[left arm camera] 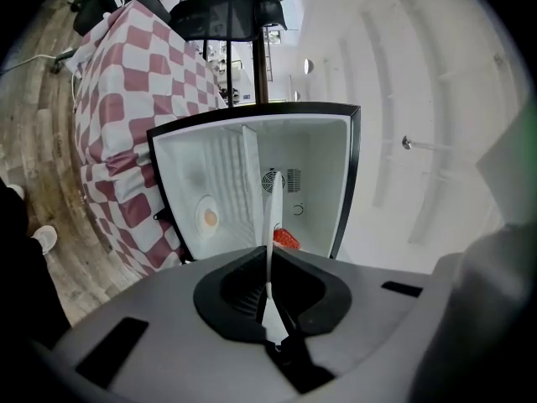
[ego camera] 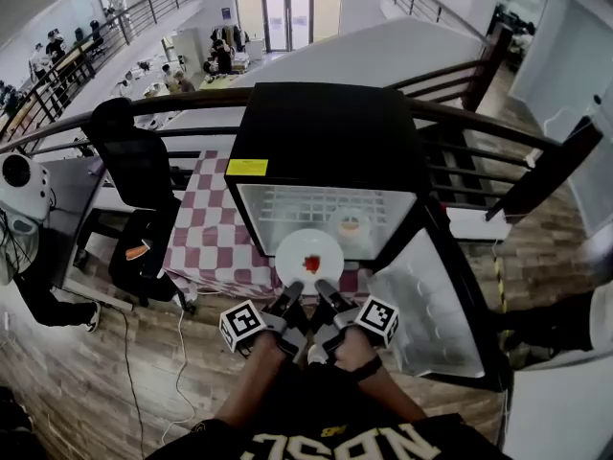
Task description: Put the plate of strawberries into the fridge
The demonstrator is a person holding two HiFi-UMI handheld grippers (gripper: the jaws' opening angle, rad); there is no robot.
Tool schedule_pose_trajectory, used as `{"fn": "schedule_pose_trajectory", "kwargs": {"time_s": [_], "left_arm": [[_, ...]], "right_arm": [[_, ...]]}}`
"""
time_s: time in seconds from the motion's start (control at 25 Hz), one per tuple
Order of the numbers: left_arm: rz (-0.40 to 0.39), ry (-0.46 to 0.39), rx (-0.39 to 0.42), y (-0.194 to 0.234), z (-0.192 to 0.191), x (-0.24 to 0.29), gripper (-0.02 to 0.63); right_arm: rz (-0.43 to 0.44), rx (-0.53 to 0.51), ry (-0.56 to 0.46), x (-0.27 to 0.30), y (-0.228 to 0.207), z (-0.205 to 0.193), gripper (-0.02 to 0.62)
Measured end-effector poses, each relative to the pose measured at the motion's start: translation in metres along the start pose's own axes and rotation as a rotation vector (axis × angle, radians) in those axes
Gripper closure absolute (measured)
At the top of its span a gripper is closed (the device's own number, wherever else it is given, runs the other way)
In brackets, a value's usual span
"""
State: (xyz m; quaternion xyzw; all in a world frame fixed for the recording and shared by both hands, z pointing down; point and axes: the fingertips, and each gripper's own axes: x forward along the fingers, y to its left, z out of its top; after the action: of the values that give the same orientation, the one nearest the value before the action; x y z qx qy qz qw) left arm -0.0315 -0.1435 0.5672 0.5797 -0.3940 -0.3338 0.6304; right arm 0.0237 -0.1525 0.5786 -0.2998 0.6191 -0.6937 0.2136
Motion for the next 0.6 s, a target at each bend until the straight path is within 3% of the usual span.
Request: {"fn": "schedule_pose_trajectory", "kwargs": {"time_s": [0.48, 0.6], "left_arm": [[0.024, 0.053, 0.015, -0.004, 0.033, 0.034, 0.572], [0.042, 0.067, 0.005, 0.001, 0.038, 0.043, 0.572]], "right_arm": [[0.008, 0.014, -0.05, 0.038, 0.006, 0.025, 0.561], [-0.026, 0.036, -0.061, 0.044, 0.006, 0.028, 0.561]]}}
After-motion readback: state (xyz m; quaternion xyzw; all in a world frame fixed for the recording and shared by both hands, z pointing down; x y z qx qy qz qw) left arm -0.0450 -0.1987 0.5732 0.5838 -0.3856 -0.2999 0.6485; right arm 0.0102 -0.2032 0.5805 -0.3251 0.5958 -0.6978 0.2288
